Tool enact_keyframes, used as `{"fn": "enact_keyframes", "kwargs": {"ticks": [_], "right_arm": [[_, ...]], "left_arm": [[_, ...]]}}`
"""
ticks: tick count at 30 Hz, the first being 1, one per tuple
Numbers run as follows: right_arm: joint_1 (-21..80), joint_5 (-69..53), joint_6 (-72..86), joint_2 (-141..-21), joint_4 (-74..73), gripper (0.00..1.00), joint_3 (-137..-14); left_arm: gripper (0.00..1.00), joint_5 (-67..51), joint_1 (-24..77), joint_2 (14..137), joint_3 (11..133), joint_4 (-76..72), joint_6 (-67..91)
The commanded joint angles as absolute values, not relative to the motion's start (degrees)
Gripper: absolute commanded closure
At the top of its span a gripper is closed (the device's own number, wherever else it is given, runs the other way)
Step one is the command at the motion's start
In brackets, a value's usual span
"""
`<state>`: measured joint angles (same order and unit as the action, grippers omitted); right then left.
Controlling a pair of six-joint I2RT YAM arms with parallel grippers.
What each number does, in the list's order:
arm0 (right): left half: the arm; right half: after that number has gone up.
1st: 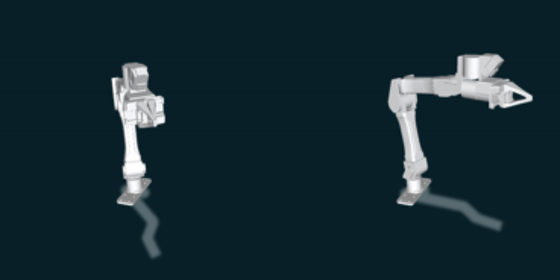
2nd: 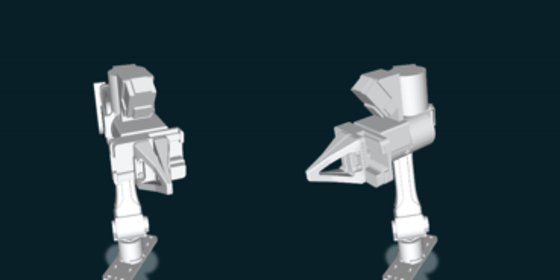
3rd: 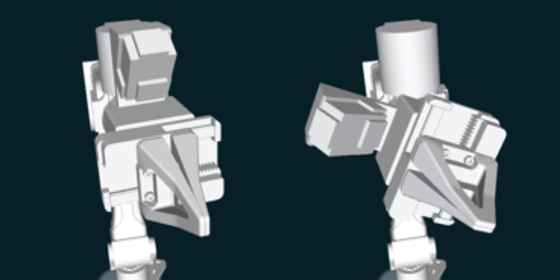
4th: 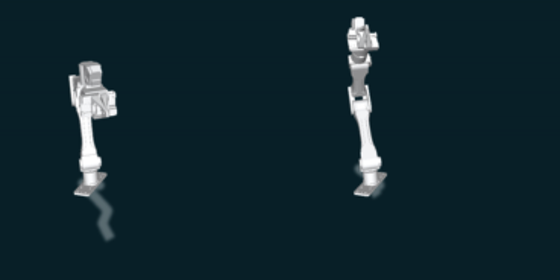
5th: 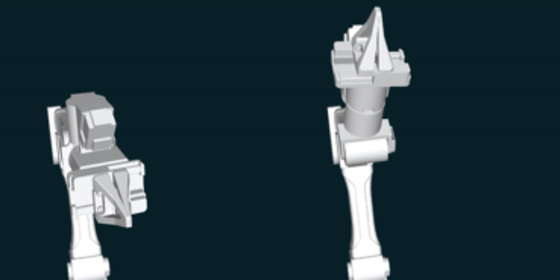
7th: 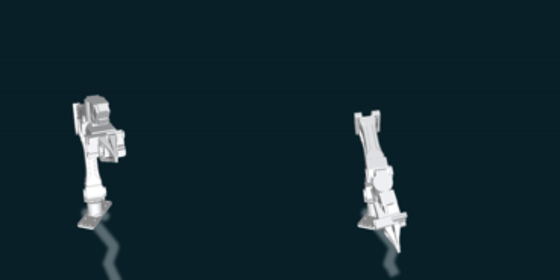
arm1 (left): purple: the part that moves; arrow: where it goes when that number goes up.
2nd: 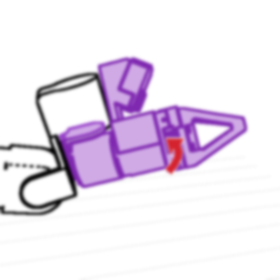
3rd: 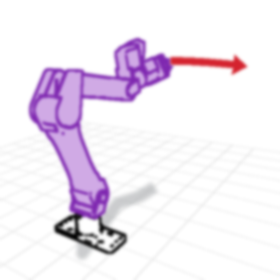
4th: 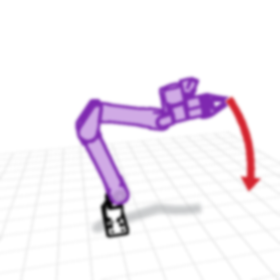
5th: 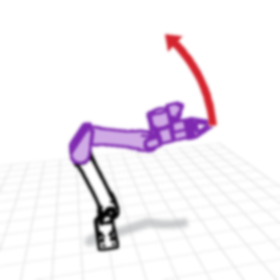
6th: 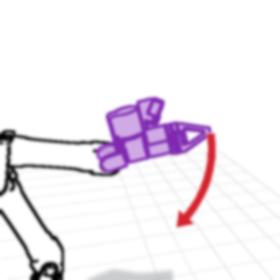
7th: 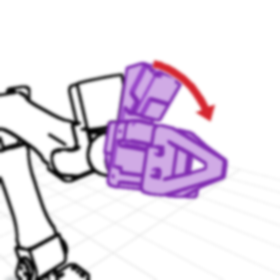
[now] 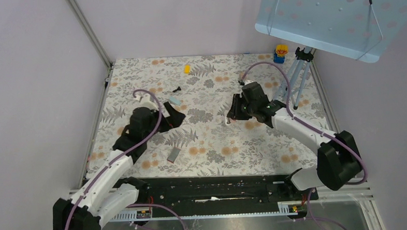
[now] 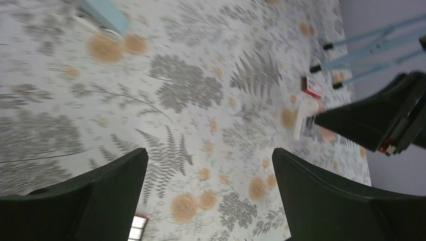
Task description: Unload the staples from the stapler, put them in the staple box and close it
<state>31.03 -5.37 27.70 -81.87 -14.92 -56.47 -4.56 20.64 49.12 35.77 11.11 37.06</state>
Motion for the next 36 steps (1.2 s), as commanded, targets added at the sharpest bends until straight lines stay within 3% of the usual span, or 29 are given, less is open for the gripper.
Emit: {"fn": "enact_keyframes", "kwargs": {"ticks": [1, 6, 11, 21, 29, 36], "right_arm": [[31.13, -9.87, 30.71, -76.98, 0.04, 1.00, -52.18], [31.09, -11.66, 32.29, -75.93, 12.11, 1.00, -46.60], [31.03, -9.41, 31.42, -74.69, 15.96, 1.00, -43.20], [30.15, -9.69, 32.70, -72.79, 19.42, 1.00, -39.99], [29.22, -18.78, 34.11, -74.56, 22.15, 1.00, -40.58], [28.52, -25.81, 35.16, -78.14, 23.72, 1.00, -42.97]], "left_arm": [[0.01, -3.11, 29.15, 52.64, 32.98, -7.45, 39.12], [0.01, -1.40, 32.76, 57.07, 27.13, -25.16, 37.37], [0.01, -1.95, 35.49, 62.42, 25.20, -33.89, 32.78], [0.05, -1.33, 43.65, 71.63, 24.79, -42.40, 25.18], [0.20, 0.35, 43.86, 75.85, 24.66, -46.61, 25.48], [0.19, -3.27, 43.89, 76.96, 24.25, -50.62, 24.83]]}}
